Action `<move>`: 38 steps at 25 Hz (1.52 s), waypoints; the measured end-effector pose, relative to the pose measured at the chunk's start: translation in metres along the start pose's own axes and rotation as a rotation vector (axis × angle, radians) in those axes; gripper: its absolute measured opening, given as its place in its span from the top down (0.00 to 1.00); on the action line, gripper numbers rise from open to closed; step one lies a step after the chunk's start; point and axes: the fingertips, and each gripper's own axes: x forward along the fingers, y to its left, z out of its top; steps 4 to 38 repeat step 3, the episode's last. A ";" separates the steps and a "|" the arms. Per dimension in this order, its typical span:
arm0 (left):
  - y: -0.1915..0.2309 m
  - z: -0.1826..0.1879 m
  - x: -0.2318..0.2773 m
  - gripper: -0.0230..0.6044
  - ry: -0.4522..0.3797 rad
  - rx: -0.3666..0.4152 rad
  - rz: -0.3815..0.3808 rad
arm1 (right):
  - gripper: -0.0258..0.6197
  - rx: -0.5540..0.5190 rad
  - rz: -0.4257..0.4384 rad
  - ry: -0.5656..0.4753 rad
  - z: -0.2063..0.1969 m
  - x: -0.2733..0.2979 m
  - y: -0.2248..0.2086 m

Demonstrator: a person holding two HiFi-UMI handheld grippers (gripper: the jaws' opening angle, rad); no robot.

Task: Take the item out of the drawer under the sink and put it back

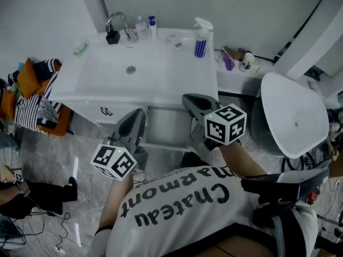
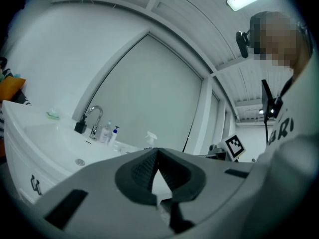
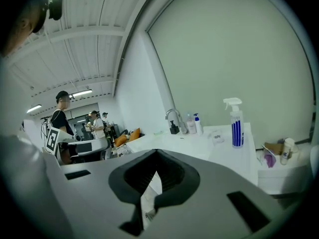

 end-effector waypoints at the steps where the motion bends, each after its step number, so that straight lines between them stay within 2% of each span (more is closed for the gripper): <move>1: -0.003 0.000 -0.002 0.95 0.001 0.005 -0.004 | 0.94 0.002 -0.002 0.001 0.000 -0.003 0.001; 38: -0.009 -0.002 -0.006 0.95 0.002 0.016 -0.013 | 0.94 0.006 -0.004 0.002 -0.001 -0.008 0.004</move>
